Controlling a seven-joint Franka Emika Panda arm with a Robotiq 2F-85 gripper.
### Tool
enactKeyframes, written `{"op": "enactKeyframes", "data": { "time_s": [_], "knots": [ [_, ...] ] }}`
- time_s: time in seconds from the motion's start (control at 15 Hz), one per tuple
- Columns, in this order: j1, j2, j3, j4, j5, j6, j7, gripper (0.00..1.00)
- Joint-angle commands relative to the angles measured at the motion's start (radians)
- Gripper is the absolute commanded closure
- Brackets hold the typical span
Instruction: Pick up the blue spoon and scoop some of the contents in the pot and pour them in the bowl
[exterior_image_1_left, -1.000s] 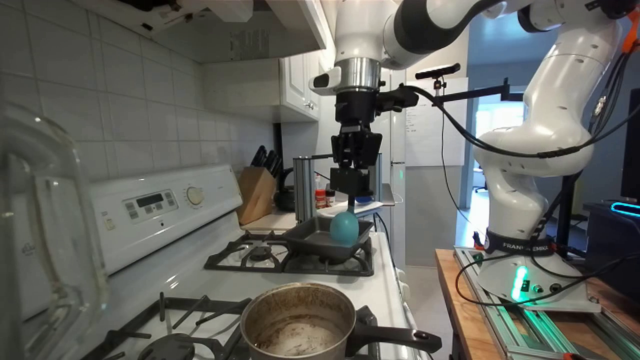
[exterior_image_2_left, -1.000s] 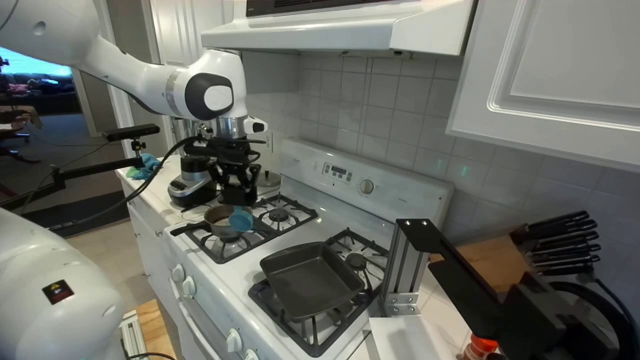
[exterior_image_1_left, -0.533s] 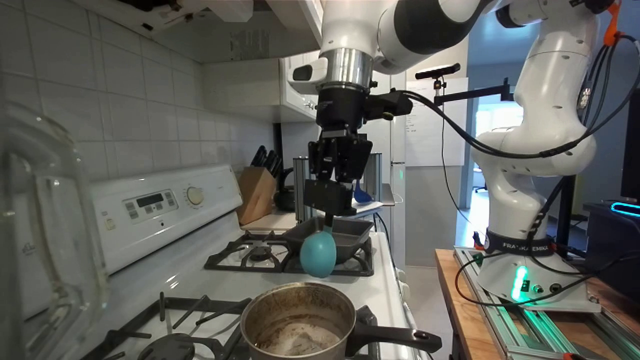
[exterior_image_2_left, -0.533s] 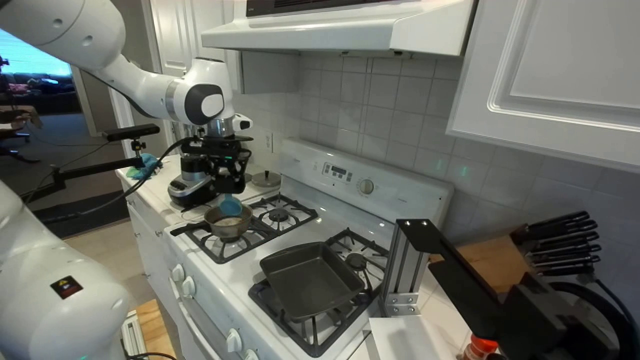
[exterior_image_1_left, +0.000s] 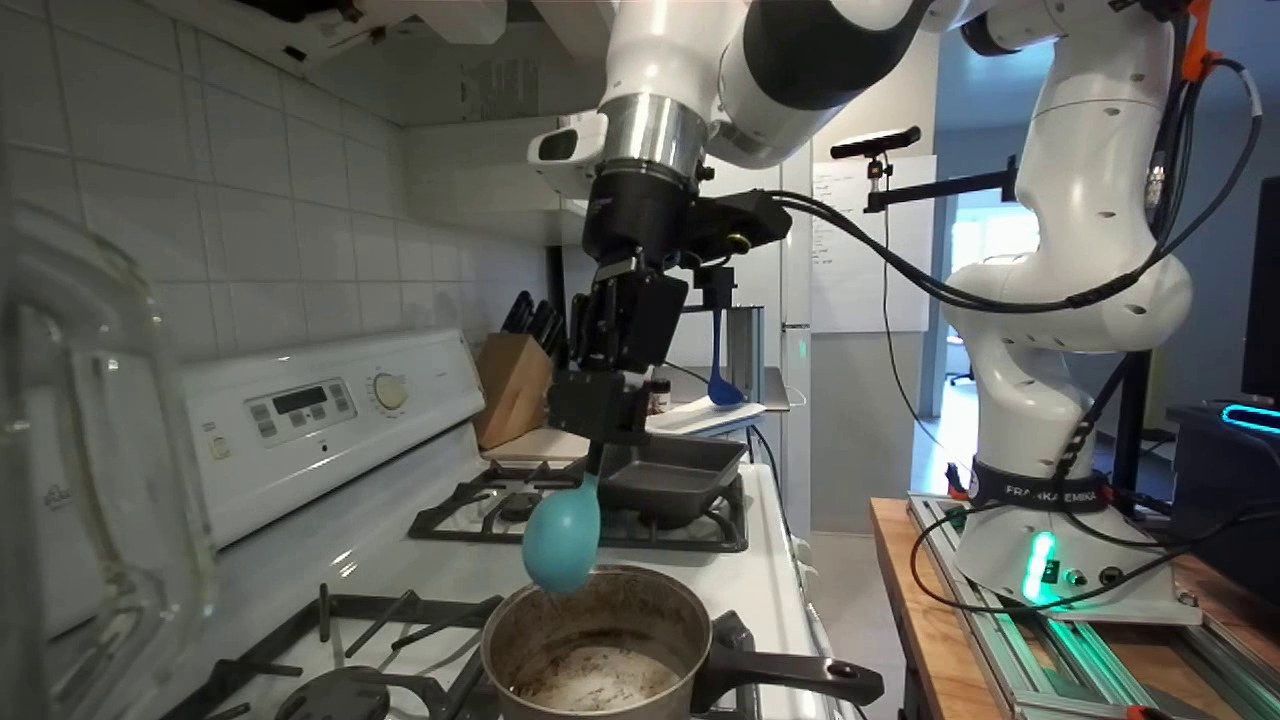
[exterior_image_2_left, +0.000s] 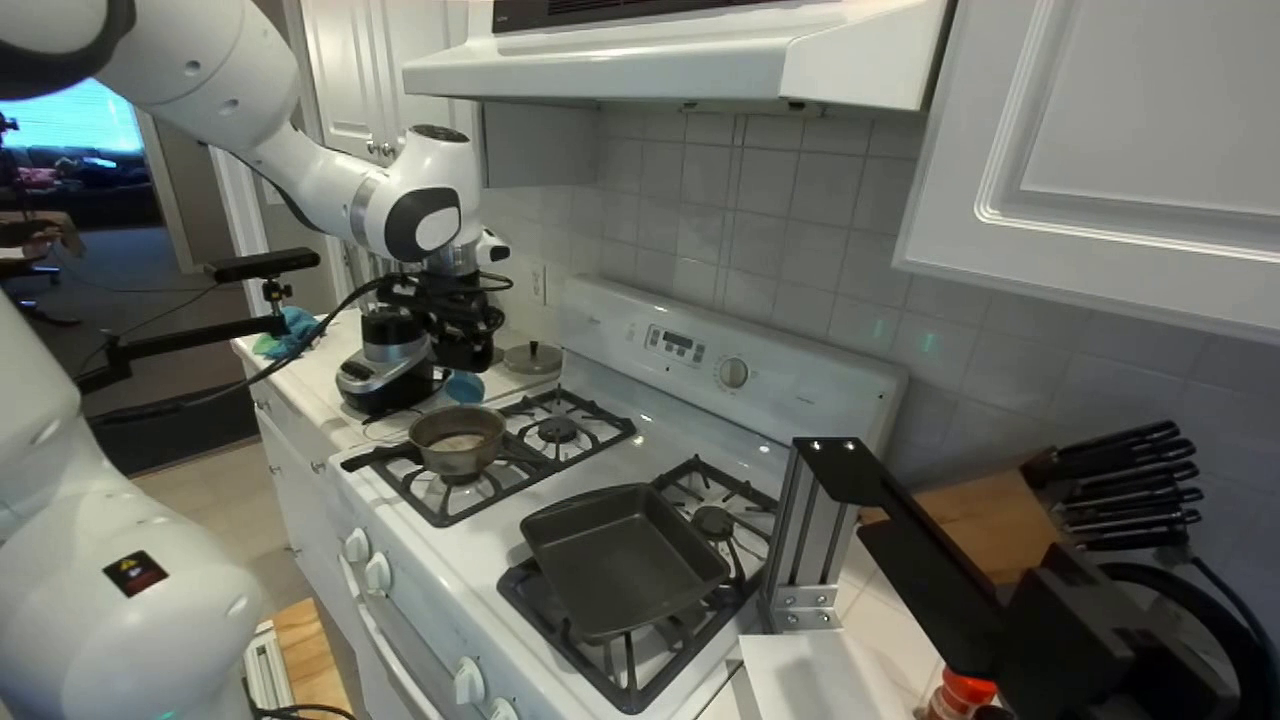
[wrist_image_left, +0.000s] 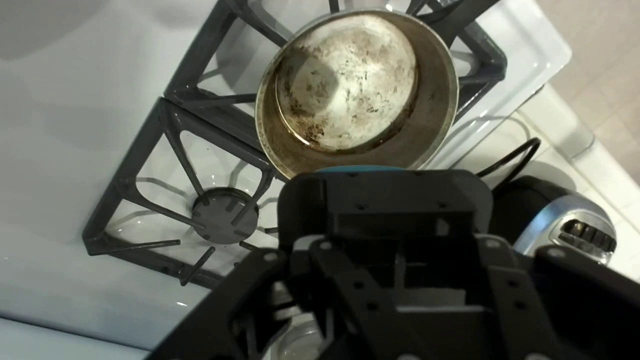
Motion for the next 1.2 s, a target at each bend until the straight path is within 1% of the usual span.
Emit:
{"op": "enactKeyframes", "data": {
  "time_s": [0.0,0.67,0.93,1.13],
  "knots": [
    [0.008,0.036,0.001,0.006,0.085,0.074,-0.033,0.78],
    [-0.026,0.143,0.033,0.062,-0.025,0.035,0.033,0.78],
    [-0.035,0.192,0.048,0.101,-0.129,-0.008,0.065,0.78],
    [-0.033,0.225,0.063,0.132,-0.215,-0.063,0.084,0.78]
  ]
}}
